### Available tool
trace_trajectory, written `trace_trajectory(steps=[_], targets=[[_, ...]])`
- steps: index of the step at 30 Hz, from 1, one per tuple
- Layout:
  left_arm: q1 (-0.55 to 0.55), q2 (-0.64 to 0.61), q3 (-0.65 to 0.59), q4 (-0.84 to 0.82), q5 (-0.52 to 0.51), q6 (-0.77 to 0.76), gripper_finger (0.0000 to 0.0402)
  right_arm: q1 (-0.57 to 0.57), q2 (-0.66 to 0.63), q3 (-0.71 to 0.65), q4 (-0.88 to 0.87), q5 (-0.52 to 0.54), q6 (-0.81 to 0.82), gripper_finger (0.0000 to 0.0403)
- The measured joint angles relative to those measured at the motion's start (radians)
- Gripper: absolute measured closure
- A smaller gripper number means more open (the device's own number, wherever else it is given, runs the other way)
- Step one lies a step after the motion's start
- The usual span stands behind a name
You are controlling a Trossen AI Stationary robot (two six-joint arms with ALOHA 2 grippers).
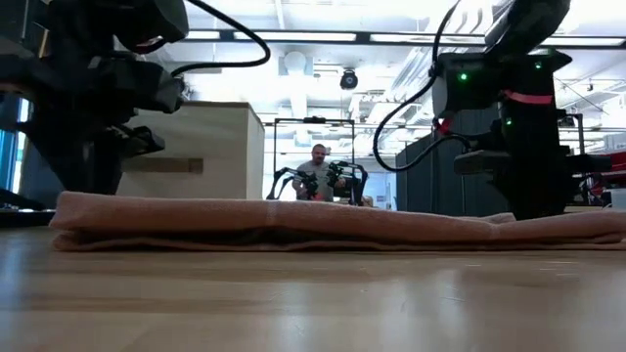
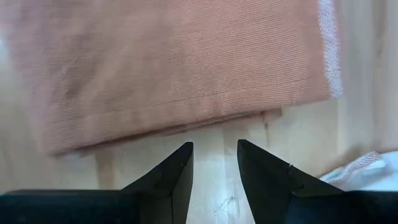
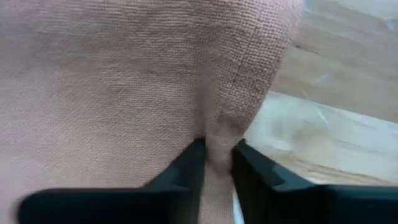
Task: Fold towel
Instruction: Fold the orange towel
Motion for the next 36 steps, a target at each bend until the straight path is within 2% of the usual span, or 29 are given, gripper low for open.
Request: trace_trajectory(steps=[1, 3, 7, 17, 19, 21, 27, 33, 36], targets=[[0.001, 0.000, 0.000, -0.004, -0.010, -0.006, 0.0284, 0.001, -0.018, -0.002, -0.006, 0.012, -0.013, 0.0374], [0.001, 0.000, 0.000, -0.003, -0.024, -0.017, 0.0284, -0.001, -0.064, 0.002, -0.042, 0.045, -0.029, 0.0391], [0.010, 0.001, -0.009, 0.037, -0.058, -0.013, 0.0284, -0.015, -0.197, 0.071, -0.166, 0.104, -0.021, 0.0394], [0.103, 0.018, -0.105, 0.330, -0.099, 0.033, 0.0284, -0.029, -0.332, 0.325, -0.298, 0.191, -0.099, 0.0395], [0.130, 0.022, -0.120, 0.388, -0.093, 0.026, 0.0284, -0.027, -0.334, 0.359, -0.281, 0.174, -0.110, 0.0395], [0.158, 0.023, -0.130, 0.434, -0.091, 0.023, 0.0284, -0.020, -0.322, 0.374, -0.207, 0.142, -0.122, 0.0395], [0.215, 0.026, -0.131, 0.556, -0.092, 0.086, 0.0284, -0.012, -0.252, 0.366, 0.169, 0.047, -0.145, 0.0395], [0.259, 0.037, -0.131, 0.582, -0.108, 0.112, 0.0284, -0.012, -0.059, 0.365, 0.507, -0.045, -0.179, 0.0395], [0.270, 0.037, -0.131, 0.573, -0.118, 0.112, 0.0284, -0.012, 0.052, 0.364, 0.661, -0.124, -0.196, 0.0395]])
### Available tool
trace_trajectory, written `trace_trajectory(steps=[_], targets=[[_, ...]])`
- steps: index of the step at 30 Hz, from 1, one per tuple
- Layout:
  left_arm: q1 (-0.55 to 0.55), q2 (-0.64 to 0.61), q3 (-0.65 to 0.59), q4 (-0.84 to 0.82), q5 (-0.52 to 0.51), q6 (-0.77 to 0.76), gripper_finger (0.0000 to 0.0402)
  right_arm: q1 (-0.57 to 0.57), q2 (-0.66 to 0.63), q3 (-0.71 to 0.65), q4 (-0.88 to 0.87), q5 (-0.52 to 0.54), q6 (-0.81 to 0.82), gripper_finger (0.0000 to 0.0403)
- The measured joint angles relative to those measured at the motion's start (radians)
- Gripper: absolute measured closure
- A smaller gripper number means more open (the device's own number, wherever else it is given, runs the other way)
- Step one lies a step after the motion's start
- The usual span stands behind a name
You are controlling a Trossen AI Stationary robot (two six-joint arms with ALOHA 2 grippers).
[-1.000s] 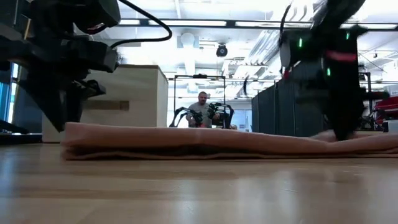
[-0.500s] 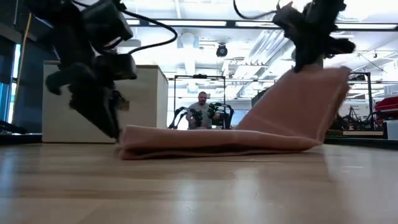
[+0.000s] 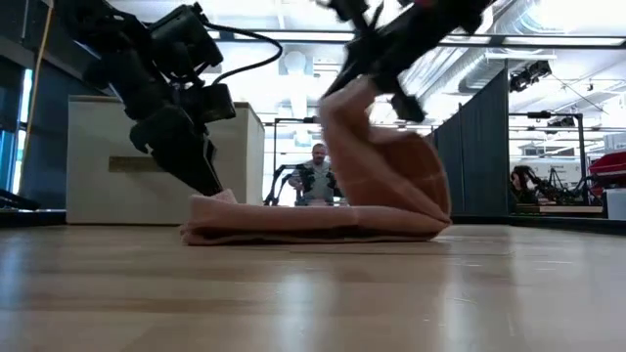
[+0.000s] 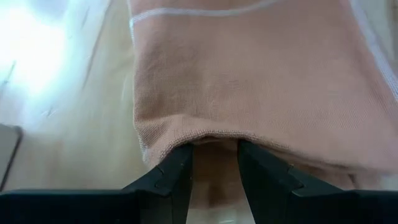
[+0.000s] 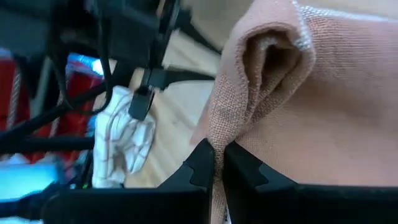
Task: Fold towel
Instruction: Fold the orange towel
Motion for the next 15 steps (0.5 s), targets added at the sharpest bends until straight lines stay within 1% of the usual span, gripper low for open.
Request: trace_trajectory(steps=[1, 11, 15], targets=[[0.000, 0.000, 0.000, -0.001, 0.000, 0.000, 0.0284, 0.000, 0.032, 0.000, 0.048, -0.021, 0.000, 0.0395], [-0.002, 0.000, 0.000, -0.012, 0.000, -0.002, 0.0284, -0.002, 0.219, 0.015, 0.363, -0.061, 0.026, 0.0383], [-0.002, 0.000, 0.000, -0.020, 0.000, -0.010, 0.0284, -0.002, 0.241, 0.036, 0.379, -0.062, 0.026, 0.0354]])
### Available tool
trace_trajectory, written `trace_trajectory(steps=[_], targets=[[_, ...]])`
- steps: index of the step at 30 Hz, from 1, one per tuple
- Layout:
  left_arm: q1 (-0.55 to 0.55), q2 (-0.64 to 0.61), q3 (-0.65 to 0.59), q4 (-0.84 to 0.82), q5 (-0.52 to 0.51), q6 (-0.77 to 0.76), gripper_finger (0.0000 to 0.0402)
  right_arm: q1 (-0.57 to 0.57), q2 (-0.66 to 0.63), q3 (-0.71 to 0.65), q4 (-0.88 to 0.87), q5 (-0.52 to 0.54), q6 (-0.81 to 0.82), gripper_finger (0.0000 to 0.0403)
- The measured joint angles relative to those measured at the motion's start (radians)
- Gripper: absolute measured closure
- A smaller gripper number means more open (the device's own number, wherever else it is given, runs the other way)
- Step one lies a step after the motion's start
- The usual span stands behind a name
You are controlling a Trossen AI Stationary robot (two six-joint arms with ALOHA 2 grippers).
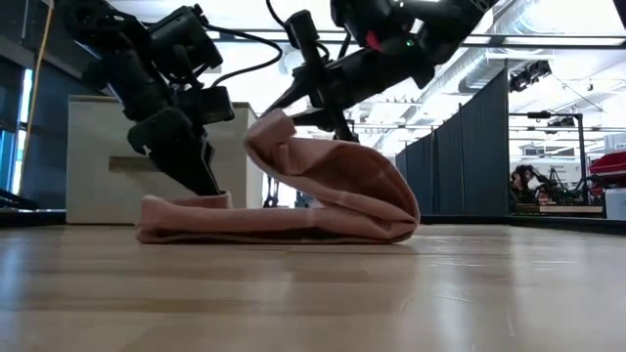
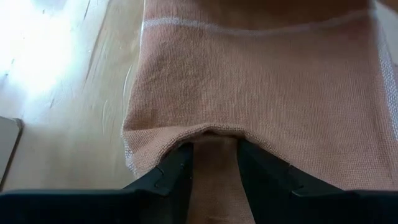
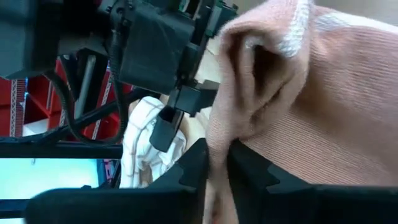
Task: Fold towel
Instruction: Fold the orange towel
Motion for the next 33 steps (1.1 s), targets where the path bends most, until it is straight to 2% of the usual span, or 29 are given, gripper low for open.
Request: trace_trajectory(steps=[10, 12, 15, 16, 26, 29, 33], targets=[[0.000, -0.004, 0.000, -0.006, -0.023, -0.001, 0.0284, -0.006, -0.007, 0.001, 0.008, -0.073, -0.011, 0.0243], [0.000, -0.017, 0.005, -0.057, -0.053, -0.024, 0.0284, -0.008, -0.030, 0.001, 0.002, -0.082, -0.018, 0.0232], [0.000, -0.056, 0.054, -0.223, -0.085, -0.078, 0.0284, -0.011, -0.102, 0.001, -0.064, -0.089, -0.038, 0.0229], [-0.003, -0.070, 0.061, -0.223, -0.074, -0.072, 0.0285, -0.012, -0.130, 0.001, -0.108, -0.087, -0.054, 0.0231], [-0.029, -0.207, 0.108, -0.143, 0.063, 0.012, 0.0290, -0.016, -0.239, -0.030, -0.539, 0.045, -0.264, 0.0339], [-0.021, -0.172, 0.103, -0.073, 0.082, 0.034, 0.0303, -0.022, -0.192, -0.068, -0.504, 0.114, -0.309, 0.0390], [-0.008, -0.055, 0.100, -0.095, 0.083, 0.087, 0.0333, -0.032, -0.091, -0.074, -0.429, 0.204, -0.364, 0.0397]])
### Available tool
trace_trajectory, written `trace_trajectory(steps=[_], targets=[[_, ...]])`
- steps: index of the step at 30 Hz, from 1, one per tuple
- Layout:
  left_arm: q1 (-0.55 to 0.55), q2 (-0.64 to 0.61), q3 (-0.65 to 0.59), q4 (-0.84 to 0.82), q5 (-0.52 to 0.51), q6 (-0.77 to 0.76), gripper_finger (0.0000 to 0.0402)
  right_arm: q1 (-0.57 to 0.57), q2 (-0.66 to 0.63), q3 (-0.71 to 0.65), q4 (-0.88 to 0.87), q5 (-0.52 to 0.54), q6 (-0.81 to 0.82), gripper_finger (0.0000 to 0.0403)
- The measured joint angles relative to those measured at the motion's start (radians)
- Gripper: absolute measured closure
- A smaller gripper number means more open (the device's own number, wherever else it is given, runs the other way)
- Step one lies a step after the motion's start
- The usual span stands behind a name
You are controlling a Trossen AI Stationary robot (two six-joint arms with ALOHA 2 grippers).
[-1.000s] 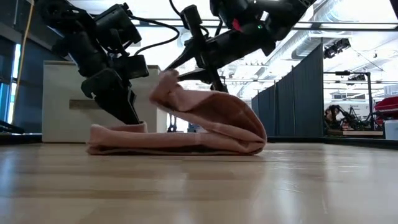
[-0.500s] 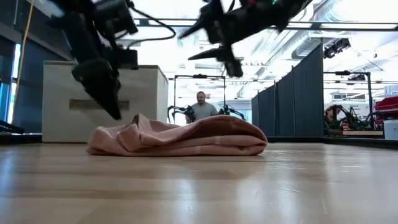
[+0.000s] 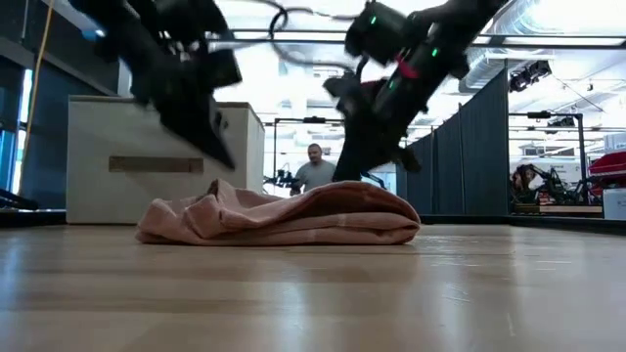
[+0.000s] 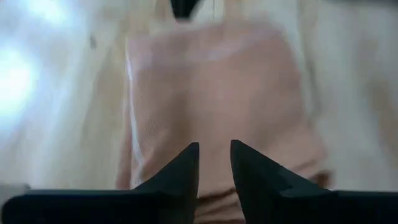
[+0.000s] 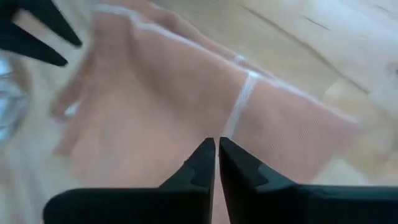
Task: Fold towel
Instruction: Fold the orange towel
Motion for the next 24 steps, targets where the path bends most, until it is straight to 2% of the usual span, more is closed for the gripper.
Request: trace_trajectory(steps=[3, 6, 10, 12, 24], targets=[[0.023, 0.070, -0.001, -0.009, -0.039, 0.011, 0.0353, -0.001, 0.082, 0.000, 0.078, 0.023, -0.028, 0.0401], [0.050, 0.115, 0.000, -0.034, -0.064, -0.007, 0.0370, 0.000, 0.142, 0.000, 0.082, 0.088, 0.018, 0.0402], [0.076, 0.130, 0.000, -0.128, -0.071, -0.009, 0.0385, 0.012, 0.159, 0.000, 0.066, 0.130, 0.038, 0.0403], [0.080, 0.117, 0.001, -0.182, -0.075, -0.010, 0.0390, 0.024, 0.141, 0.000, 0.057, 0.130, 0.010, 0.0403], [-0.065, -0.041, 0.050, -0.180, 0.128, -0.119, 0.0393, 0.194, -0.054, 0.004, 0.022, 0.028, -0.159, 0.0403]])
